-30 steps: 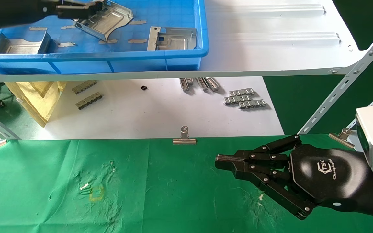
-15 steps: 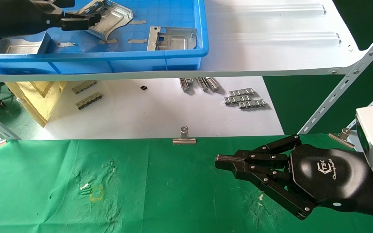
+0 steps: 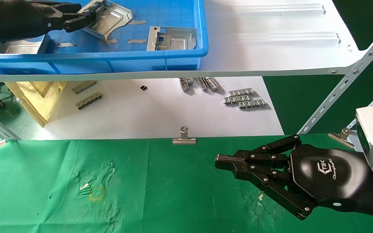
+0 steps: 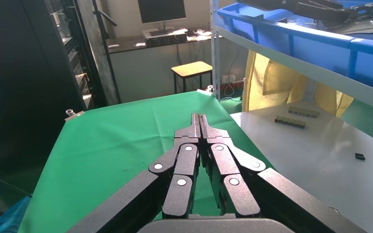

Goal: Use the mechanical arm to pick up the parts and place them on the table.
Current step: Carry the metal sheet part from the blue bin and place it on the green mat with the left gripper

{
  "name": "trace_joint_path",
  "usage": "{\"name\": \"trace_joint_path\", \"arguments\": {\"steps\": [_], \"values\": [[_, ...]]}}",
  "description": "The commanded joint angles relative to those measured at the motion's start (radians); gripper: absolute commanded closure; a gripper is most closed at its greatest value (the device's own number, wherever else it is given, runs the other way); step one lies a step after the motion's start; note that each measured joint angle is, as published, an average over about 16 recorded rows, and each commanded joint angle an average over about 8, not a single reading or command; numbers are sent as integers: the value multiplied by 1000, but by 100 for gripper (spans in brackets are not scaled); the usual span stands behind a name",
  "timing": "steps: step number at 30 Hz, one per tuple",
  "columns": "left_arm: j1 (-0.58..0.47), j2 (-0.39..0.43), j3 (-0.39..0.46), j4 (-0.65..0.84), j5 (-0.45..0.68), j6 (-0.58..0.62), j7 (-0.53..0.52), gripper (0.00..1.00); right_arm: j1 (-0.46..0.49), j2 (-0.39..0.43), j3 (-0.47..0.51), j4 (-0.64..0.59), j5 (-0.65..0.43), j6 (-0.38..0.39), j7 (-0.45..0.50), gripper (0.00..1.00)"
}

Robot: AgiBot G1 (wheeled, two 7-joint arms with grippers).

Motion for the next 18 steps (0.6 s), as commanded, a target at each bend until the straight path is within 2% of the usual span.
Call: {"name": "trace_joint_path", "arguments": {"steps": [1, 3, 4, 5, 11, 12, 13, 18], "values": [[-1, 1, 0, 4, 0, 0, 3, 100, 0, 0, 0, 0, 0, 0, 0, 100], [0, 2, -1, 7, -2, 1, 5, 100, 0, 0, 0, 0, 0, 0, 0, 100], [0, 2, -2, 8, -3, 1, 6, 100, 0, 0, 0, 0, 0, 0, 0, 96], [0, 2, -4, 8, -6, 2, 6, 100, 0, 0, 0, 0, 0, 0, 0, 87], [-7, -4, -19, 6, -28, 16, 13, 100, 0, 0, 0, 0, 0, 0, 0, 12], [-9, -7, -22, 4, -32, 22, 15, 100, 0, 0, 0, 0, 0, 0, 0, 3], [-12, -10, -25, 2, -36, 29, 17, 100, 0, 0, 0, 0, 0, 0, 0, 0], [-25, -29, -41, -12, -60, 92, 32, 100, 0, 0, 0, 0, 0, 0, 0, 0]]}}
